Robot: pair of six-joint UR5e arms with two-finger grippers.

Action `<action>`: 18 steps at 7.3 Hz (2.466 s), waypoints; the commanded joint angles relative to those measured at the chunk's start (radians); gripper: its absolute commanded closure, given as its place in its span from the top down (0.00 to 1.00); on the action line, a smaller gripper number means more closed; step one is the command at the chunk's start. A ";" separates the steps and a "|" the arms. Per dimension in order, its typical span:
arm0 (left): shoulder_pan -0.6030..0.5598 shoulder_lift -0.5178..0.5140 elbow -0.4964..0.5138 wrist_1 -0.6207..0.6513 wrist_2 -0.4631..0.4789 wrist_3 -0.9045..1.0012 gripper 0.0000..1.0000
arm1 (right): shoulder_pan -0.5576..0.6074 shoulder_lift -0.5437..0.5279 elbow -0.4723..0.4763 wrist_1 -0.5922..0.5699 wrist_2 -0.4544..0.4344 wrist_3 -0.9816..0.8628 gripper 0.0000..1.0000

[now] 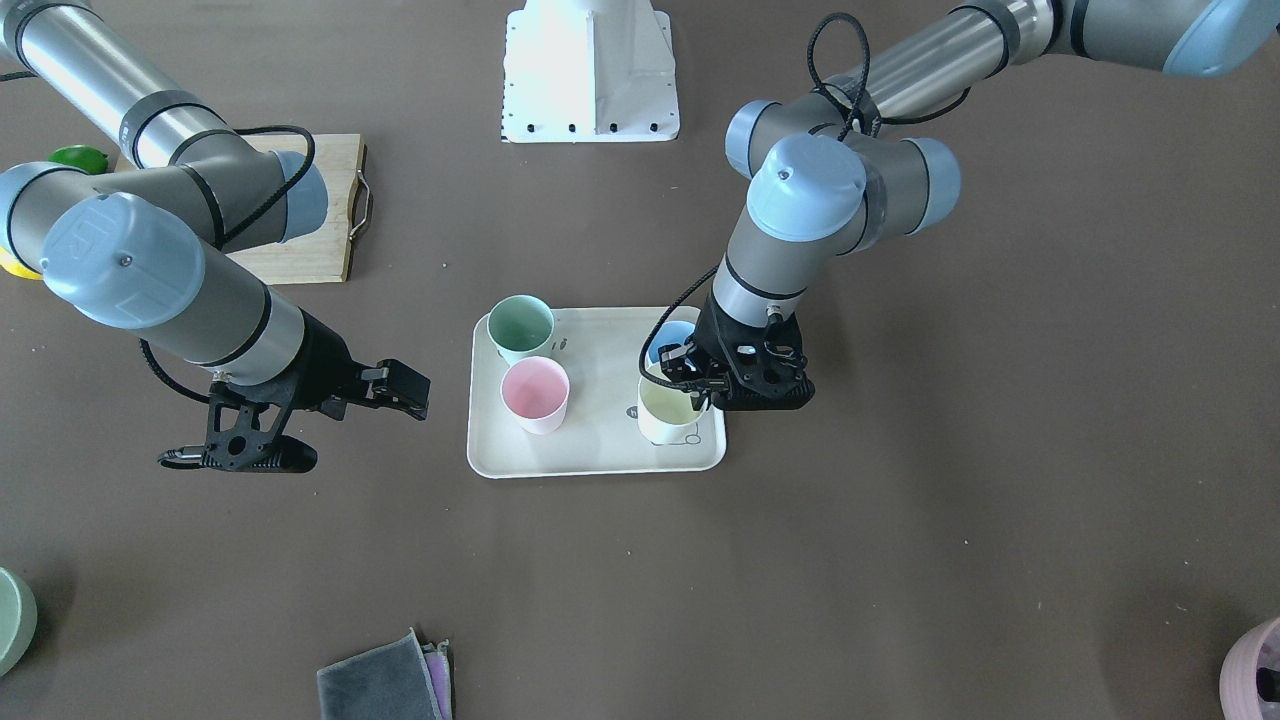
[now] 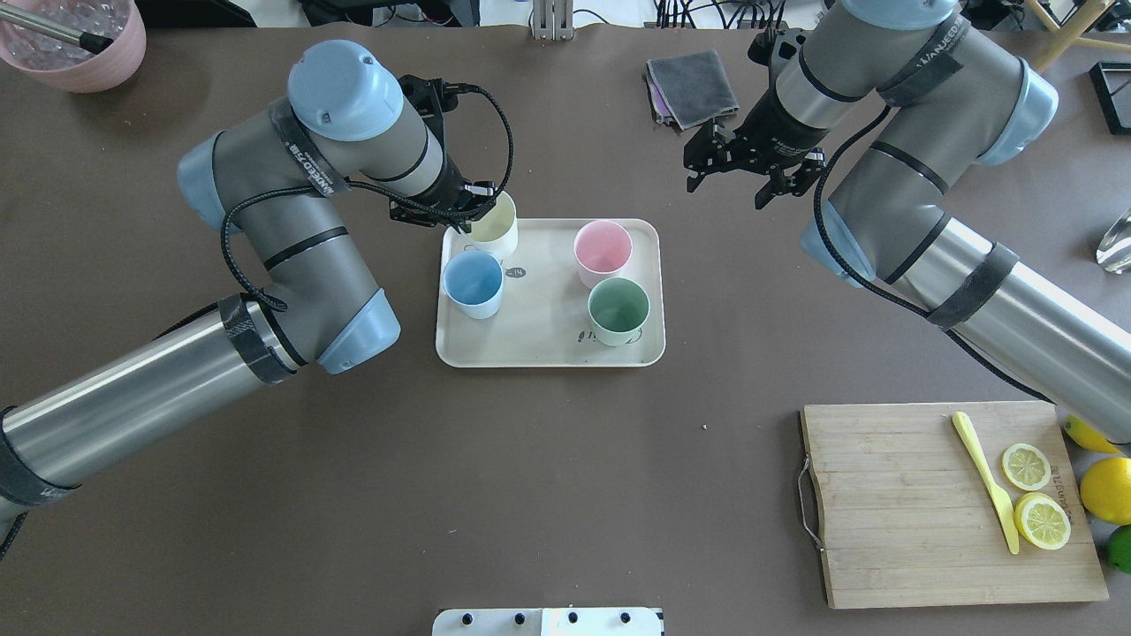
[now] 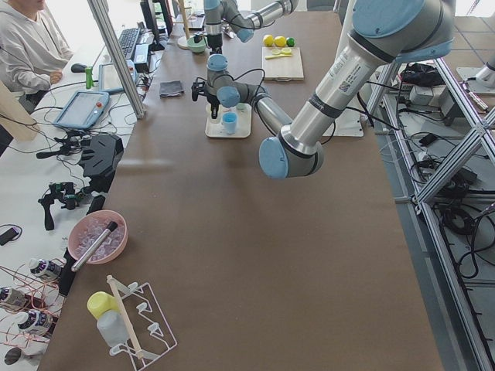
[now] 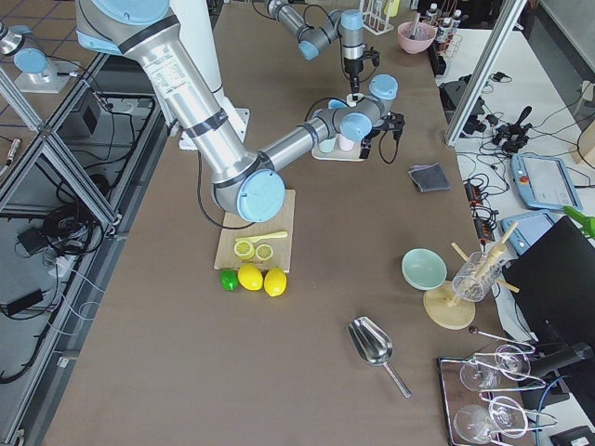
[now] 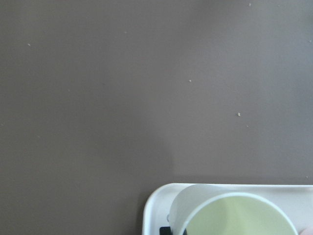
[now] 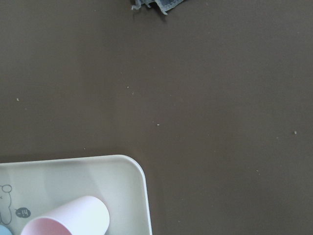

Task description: Place all cups on tray

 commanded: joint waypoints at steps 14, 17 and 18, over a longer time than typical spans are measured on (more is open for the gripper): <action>-0.310 0.248 -0.323 0.339 -0.200 0.586 0.98 | 0.428 -0.187 -0.002 -0.123 0.013 -0.608 1.00; -0.471 0.413 -0.383 0.342 -0.203 0.882 0.98 | 0.580 -0.360 -0.012 -0.124 0.018 -0.821 1.00; -0.527 0.453 -0.391 0.344 -0.203 0.964 0.98 | 0.605 -0.386 -0.029 -0.124 0.023 -0.864 1.00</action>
